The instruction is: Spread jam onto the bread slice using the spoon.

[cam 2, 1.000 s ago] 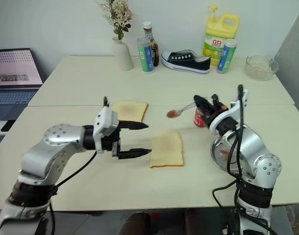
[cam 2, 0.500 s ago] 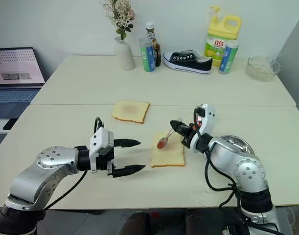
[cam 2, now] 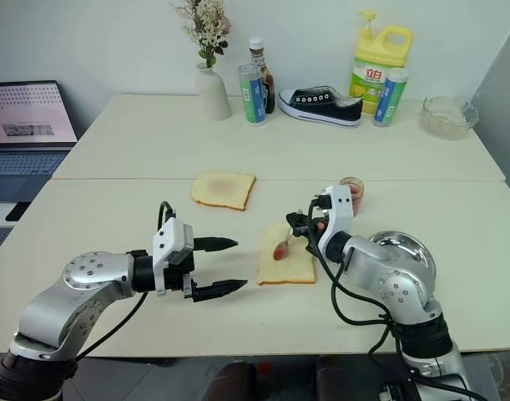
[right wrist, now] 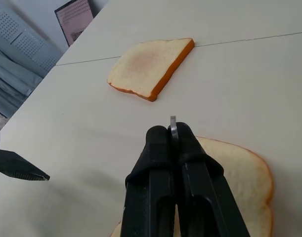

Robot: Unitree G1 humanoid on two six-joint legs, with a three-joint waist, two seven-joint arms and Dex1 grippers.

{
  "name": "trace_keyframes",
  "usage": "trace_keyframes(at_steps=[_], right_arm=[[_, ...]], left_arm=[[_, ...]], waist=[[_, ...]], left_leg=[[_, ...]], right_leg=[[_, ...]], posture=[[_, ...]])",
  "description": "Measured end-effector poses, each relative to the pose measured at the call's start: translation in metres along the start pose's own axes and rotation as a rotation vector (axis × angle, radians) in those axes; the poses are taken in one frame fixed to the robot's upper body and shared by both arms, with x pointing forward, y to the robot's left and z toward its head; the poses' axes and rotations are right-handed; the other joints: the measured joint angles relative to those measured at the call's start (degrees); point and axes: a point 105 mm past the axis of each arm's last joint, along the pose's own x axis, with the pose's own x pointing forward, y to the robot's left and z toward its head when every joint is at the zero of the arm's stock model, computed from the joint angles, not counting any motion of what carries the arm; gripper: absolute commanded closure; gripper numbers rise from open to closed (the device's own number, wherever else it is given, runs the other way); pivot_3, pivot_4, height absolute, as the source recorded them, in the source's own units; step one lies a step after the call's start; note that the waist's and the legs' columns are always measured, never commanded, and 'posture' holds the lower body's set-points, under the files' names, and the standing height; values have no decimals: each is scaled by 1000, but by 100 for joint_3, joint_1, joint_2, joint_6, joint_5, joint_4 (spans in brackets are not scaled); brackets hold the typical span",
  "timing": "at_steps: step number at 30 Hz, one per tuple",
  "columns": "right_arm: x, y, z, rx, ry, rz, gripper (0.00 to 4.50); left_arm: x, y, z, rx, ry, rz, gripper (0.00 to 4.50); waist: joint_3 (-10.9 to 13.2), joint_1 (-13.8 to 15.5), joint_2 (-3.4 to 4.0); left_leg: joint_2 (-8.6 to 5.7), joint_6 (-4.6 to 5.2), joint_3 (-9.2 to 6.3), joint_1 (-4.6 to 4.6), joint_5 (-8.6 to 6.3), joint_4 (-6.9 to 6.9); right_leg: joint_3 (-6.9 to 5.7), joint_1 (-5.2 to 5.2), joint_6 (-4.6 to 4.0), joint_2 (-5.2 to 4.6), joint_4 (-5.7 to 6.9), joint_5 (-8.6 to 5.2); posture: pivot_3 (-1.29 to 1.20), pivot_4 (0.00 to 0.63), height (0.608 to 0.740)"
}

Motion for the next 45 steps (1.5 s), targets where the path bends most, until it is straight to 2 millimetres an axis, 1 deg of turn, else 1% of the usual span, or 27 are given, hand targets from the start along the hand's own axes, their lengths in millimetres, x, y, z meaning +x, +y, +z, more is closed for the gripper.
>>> trace_keyframes(at_steps=[5, 14, 27, 30, 33, 36, 40, 45], right_arm=[[-1, -3, 2, -19, -3, -3, 4465], [-7, -21, 16, -51, -33, -54, 4465], [-22, -40, 29, -50, -57, -126, 4465], [-25, -40, 38, -12, -87, -136, 4465], [-23, -28, 41, 33, -101, -93, 4465], [-19, -16, 34, 58, -81, -51, 4465], [-15, -7, 4, 75, 12, -25, 4465], [-13, -4, 3, 81, 8, -16, 4465]], left_arm=[[0, 5, 0, 2, 1, 5, 0], [3, 8, 4, 20, -8, -11, 0], [3, 7, 4, 28, -7, -29, 0], [3, 7, 4, 29, -5, -28, 0], [3, 8, 6, 36, -6, -27, 0], [4, 9, 7, 40, -8, -26, 0], [4, 9, 7, 36, -6, -25, 0], [4, 7, 8, 41, -6, -29, 0]], waist=[[0, 4, 0], [0, 12, -1], [0, 12, -1], [0, 4, -1], [0, 0, -1], [0, -2, 0], [0, -2, 0], [-1, -2, -1]], left_leg=[[-2, 0, 0, 0, 0, 1], [-3, 0, -1, 0, 0, 2], [-4, 0, 0, 0, 0, 1], [-2, 0, -1, 0, 0, 1], [0, 0, -2, 1, 0, 0], [0, 0, -2, 1, 0, -2], [-1, 0, 0, 0, 0, 0], [-1, 0, 0, 4, 0, 0]], right_leg=[[-1, 0, 0, -1, 0, 0], [-2, 2, 0, -2, 0, 1], [-1, 2, 0, -3, 0, 1], [-1, 2, 0, -2, 1, 1], [-2, 2, 0, 0, 2, 0], [-2, 2, 0, 0, 2, 0], [0, 2, 0, -1, 2, 0], [0, 2, 0, 1, 4, 0]], posture=[[0, 150, 740], [0, 150, 740], [0, 150, 740], [0, 150, 740], [0, 150, 740], [0, 150, 740], [0, 150, 740], [0, 150, 740]])
